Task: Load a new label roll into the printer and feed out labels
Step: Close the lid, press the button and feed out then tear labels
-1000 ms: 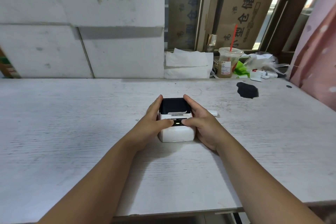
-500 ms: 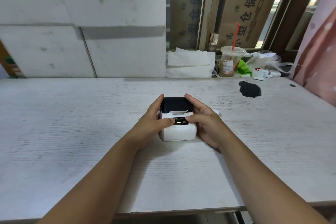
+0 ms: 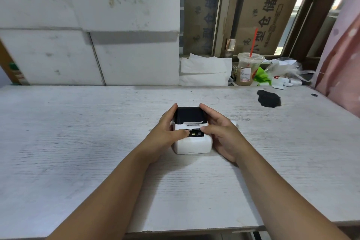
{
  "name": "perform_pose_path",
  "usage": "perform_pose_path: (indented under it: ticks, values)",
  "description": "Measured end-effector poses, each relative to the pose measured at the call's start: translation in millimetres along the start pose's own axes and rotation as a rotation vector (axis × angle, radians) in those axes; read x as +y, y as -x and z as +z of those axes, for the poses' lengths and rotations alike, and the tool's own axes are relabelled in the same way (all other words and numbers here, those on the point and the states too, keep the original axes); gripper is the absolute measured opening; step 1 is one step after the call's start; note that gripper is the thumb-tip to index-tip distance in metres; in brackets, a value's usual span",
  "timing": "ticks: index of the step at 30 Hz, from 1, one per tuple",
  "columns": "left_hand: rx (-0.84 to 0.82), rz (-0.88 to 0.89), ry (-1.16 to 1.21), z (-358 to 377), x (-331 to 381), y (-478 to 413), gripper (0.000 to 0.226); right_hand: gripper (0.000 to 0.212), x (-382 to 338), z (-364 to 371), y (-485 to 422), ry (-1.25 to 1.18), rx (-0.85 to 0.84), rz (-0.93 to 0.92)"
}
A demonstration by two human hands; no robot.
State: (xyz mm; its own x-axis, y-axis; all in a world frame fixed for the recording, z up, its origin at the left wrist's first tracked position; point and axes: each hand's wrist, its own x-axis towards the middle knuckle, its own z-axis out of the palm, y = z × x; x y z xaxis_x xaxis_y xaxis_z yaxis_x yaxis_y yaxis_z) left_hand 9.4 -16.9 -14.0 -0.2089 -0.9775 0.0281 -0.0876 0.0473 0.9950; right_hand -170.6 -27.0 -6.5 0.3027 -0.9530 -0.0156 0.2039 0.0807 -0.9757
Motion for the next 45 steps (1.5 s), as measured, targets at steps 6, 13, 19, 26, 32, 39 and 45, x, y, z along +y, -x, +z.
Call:
perform_pose_path:
  ticks: [6,13,19,26,32,39,45]
  values:
    - [0.006,0.001,-0.016,-1.4,-1.2,-1.6,0.081,0.065,-0.3,0.3,0.0,0.013,-0.007,-0.005]
    - [0.011,-0.001,-0.017,-1.0,-1.0,-1.4,0.081,0.065,-0.8,0.2,0.4,0.013,-0.014,-0.004]
    - [0.013,0.002,-0.018,-1.1,-0.6,0.1,0.081,0.064,-1.0,0.1,0.4,0.01,-0.015,-0.006]
    - [0.022,-0.003,-0.008,-0.4,0.7,-1.1,0.079,0.065,-1.1,0.8,0.1,0.011,-0.009,-0.004]
    - [0.028,-0.005,-0.024,0.1,0.4,-1.0,0.078,0.065,-1.1,0.3,0.5,0.012,-0.007,-0.006]
    - [0.038,-0.008,-0.029,0.3,1.5,-1.3,0.078,0.065,-0.4,0.2,0.0,0.007,-0.006,-0.002]
    - [0.039,-0.008,-0.036,0.7,2.1,-0.7,0.077,0.065,0.6,-0.1,-0.6,0.005,0.0,-0.005]
